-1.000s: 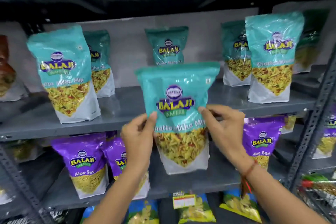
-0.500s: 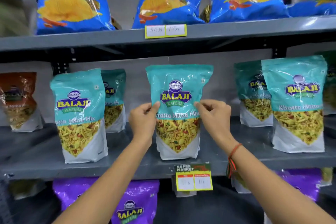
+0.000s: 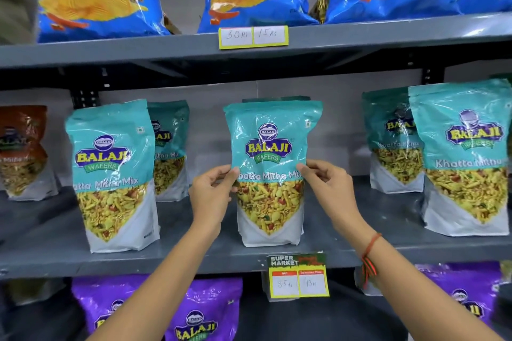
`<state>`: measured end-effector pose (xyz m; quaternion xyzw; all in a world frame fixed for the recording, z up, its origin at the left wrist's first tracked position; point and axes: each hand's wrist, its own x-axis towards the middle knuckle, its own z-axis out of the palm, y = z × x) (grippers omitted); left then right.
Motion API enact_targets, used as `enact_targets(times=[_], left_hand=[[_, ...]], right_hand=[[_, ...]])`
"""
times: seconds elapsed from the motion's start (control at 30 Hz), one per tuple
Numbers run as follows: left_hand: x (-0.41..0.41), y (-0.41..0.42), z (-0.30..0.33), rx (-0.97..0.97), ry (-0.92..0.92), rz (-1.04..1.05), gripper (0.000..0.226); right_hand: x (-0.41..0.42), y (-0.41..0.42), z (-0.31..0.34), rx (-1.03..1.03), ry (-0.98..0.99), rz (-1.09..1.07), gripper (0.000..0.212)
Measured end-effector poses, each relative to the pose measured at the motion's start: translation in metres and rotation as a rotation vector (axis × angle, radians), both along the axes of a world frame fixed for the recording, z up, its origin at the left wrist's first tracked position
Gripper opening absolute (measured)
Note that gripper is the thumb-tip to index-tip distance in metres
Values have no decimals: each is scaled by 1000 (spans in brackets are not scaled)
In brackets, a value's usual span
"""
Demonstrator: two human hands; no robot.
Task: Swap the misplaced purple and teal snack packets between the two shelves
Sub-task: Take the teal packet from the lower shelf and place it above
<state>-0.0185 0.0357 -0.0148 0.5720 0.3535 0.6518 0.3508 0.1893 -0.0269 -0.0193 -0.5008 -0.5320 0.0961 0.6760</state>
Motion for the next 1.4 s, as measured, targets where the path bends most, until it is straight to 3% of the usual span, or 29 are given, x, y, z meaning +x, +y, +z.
enact_targets(times=[0.1,0.17,0.27,0.33,0.43,1.0,1.23,1.4], left_hand=[[-13,-4,-12,31,33,41,32],[-21,-5,-24,2,116,19,59],[-29,-3,-42,-121,417,-118,105],[-28,-3,-50,-163,578,-205,103],[-25,-2,-56,-145,658,-201,78],[22,-1,-49,-84,723,-157,77],[15,-7,-50,-80,724,-152,87],[-5,-26,-53,-66,540,-128,87]], right_hand=[[2,-6,-9,-90,54,90,45],[3,-10,-20,-204,30,193,72],[4,-11,-40,-429,-132,315,102],[1,-14,-45,-528,-260,308,94],[-4,-14,-47,-517,-321,255,81],[38,-7,-47,-559,-259,206,88],[32,-13,-50,-554,-271,174,88],[18,-30,-56,-363,-169,59,89]])
